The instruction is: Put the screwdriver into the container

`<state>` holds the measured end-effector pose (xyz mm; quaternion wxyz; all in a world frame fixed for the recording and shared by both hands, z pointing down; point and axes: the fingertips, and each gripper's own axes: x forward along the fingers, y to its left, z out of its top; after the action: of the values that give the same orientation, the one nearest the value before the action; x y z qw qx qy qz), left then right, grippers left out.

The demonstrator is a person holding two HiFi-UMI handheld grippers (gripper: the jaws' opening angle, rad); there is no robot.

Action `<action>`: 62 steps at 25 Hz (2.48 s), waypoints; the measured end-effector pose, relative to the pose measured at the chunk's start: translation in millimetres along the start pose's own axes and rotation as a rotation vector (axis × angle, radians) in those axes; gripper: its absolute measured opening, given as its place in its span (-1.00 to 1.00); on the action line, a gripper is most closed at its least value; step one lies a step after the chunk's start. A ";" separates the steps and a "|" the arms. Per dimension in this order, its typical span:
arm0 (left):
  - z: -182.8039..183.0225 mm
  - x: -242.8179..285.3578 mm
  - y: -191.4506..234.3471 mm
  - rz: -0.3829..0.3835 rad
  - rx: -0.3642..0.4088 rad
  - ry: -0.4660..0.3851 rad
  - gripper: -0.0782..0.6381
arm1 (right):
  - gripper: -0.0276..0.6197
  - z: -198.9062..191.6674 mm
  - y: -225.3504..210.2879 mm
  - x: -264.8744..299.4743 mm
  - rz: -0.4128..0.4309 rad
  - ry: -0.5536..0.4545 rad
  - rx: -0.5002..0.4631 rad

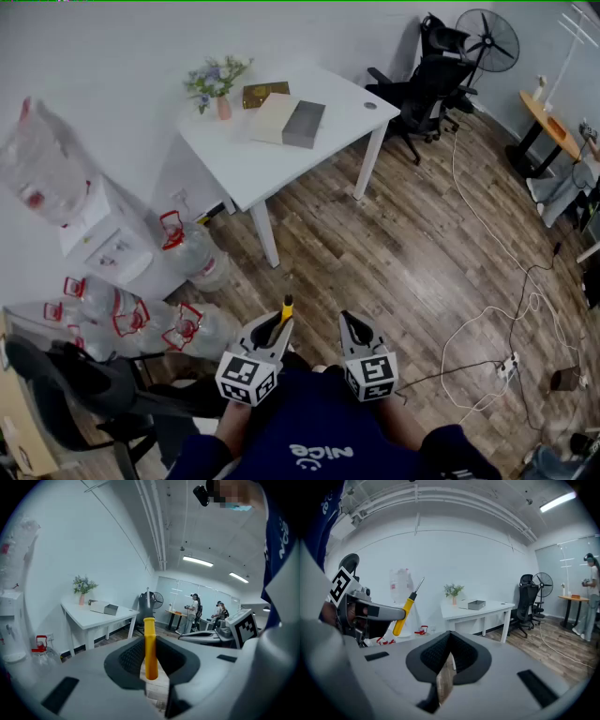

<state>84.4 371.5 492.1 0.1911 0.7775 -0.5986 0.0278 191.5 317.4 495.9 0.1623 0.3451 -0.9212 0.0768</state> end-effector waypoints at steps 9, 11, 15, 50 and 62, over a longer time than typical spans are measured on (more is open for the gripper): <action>15.1 15.1 32.8 0.022 -0.048 -0.033 -0.55 | -0.85 -4.4 -1.7 36.5 0.030 0.012 0.043; 18.0 15.9 44.5 0.032 -0.065 -0.044 -0.55 | -0.85 -1.7 -3.5 45.7 0.006 0.014 0.041; 25.9 20.6 65.3 0.062 -0.065 -0.057 -0.55 | -0.85 9.3 -6.1 63.4 -0.025 0.008 0.032; 87.4 132.7 169.1 0.090 -0.065 -0.044 -0.55 | -0.85 54.6 -35.1 241.3 0.102 0.074 -0.032; 129.1 236.2 205.3 0.141 -0.082 -0.020 -0.55 | -0.85 86.3 -129.5 337.6 0.144 0.070 0.015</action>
<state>-66.3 68.3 491.0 0.2145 0.7251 -0.6543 0.0089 16.5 -7.9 537.8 0.1858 0.2763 -0.9368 0.1070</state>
